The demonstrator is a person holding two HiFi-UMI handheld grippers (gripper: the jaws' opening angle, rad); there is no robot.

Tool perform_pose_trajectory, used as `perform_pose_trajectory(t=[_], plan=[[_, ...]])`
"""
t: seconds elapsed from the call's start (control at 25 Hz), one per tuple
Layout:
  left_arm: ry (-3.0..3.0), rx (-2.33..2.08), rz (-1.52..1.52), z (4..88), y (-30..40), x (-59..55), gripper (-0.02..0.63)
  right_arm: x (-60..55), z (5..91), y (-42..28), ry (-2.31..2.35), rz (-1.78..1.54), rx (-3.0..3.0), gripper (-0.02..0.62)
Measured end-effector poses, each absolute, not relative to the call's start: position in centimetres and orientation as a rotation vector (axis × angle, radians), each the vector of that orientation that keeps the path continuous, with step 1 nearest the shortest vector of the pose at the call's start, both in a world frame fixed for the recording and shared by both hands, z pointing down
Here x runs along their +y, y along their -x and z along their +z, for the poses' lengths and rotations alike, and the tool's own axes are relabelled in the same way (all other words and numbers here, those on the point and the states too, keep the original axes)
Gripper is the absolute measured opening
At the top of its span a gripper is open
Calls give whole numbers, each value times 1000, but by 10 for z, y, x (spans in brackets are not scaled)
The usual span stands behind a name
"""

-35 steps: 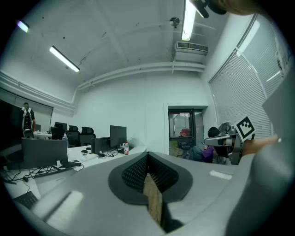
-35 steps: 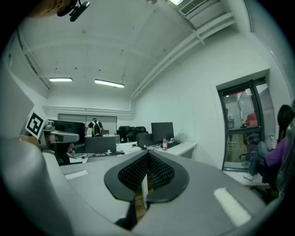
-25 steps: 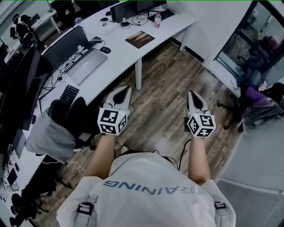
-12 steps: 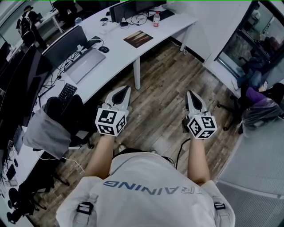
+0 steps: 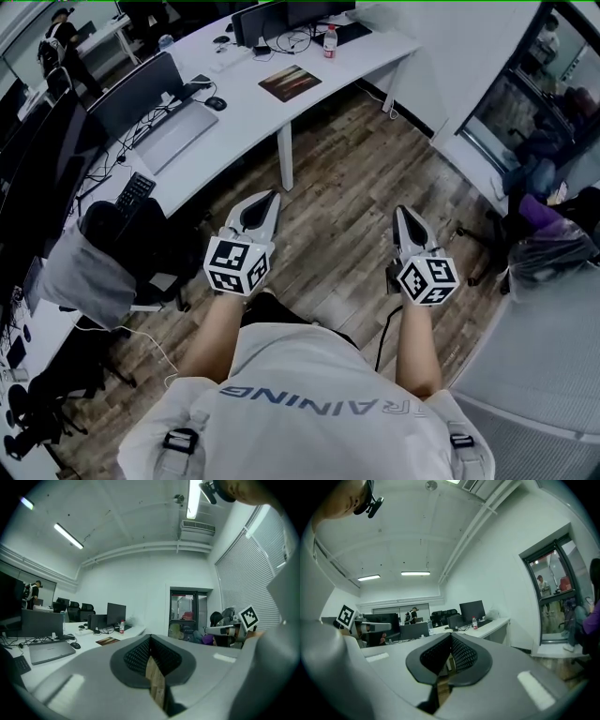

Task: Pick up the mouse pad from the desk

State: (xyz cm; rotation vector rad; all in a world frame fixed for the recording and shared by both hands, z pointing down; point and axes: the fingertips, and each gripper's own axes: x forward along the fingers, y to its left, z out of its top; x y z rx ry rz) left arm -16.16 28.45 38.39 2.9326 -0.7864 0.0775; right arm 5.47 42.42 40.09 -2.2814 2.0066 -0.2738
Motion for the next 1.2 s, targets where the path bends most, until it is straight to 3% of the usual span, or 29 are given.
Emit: perform_pose_trajectory(t=[0.72, 1.2], plan=[[-2899, -676, 128, 401, 75, 119, 2, 265, 413, -119, 2376, -354, 2012, 14], [-2863, -697, 112, 406, 83, -21, 2, 111, 418, -109, 2362, -369, 2096, 14]])
